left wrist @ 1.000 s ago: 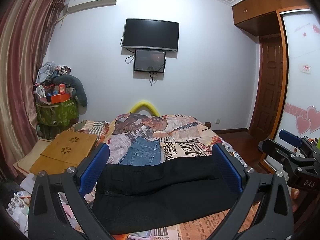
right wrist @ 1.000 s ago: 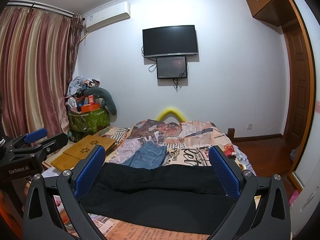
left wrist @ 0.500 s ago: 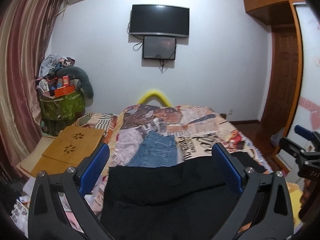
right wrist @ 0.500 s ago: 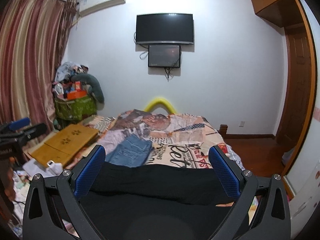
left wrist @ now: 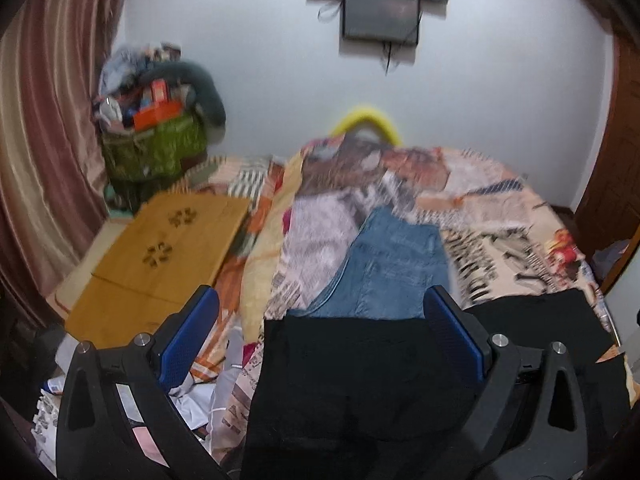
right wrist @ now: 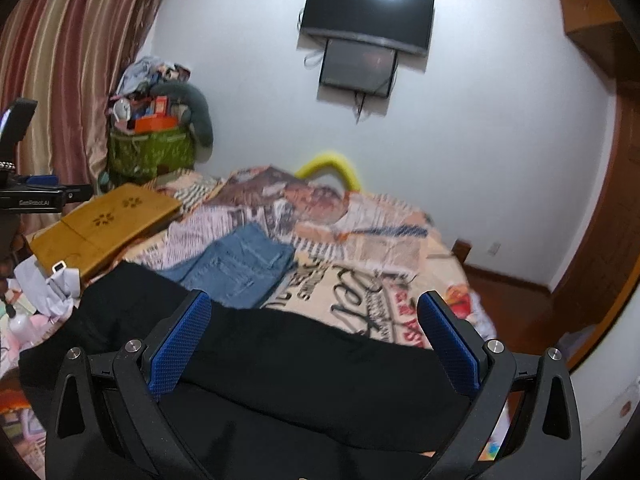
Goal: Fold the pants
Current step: 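Lower both grippers onto the black pants and grasp its waistband edge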
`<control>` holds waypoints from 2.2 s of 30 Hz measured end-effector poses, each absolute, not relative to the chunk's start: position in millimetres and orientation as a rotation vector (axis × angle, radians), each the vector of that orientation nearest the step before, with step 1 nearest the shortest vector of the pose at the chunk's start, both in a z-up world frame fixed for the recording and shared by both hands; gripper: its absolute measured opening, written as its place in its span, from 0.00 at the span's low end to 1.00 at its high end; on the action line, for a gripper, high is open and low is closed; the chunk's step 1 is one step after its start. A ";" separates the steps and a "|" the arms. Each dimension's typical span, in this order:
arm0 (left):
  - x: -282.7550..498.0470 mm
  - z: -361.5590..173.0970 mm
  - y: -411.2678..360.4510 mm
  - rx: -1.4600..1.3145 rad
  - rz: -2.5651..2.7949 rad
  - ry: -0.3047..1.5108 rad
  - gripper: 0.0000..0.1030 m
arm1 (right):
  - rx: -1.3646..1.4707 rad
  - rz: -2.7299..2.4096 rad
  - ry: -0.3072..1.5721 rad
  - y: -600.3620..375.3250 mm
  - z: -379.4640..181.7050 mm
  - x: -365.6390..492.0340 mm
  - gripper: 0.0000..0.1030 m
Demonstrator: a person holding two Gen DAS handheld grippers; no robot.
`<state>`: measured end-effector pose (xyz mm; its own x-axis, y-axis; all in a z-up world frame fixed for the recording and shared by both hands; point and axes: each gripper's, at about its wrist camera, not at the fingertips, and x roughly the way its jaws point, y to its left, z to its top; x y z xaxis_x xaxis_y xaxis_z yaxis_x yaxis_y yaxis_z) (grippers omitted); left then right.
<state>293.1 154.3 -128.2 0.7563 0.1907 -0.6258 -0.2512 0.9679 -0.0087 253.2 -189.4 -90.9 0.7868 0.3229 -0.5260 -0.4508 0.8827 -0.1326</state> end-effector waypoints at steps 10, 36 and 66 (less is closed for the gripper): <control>358.9 -227.1 202.7 -0.101 0.285 0.912 1.00 | -0.281 0.454 0.738 -180.4 -151.7 325.1 0.99; 399.5 -289.4 218.8 -0.157 0.194 1.093 0.23 | -0.339 0.672 1.058 -142.3 -247.6 432.0 0.42; 295.0 -169.1 177.5 -0.068 0.162 0.834 0.09 | -0.215 0.646 0.850 -183.1 -142.9 318.3 0.06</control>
<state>295.0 177.5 -169.1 0.6602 0.1165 -0.7420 -0.1701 0.9854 0.0034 318.3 -183.1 -142.9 0.4840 0.4433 -0.7545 -0.6084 0.7901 0.0740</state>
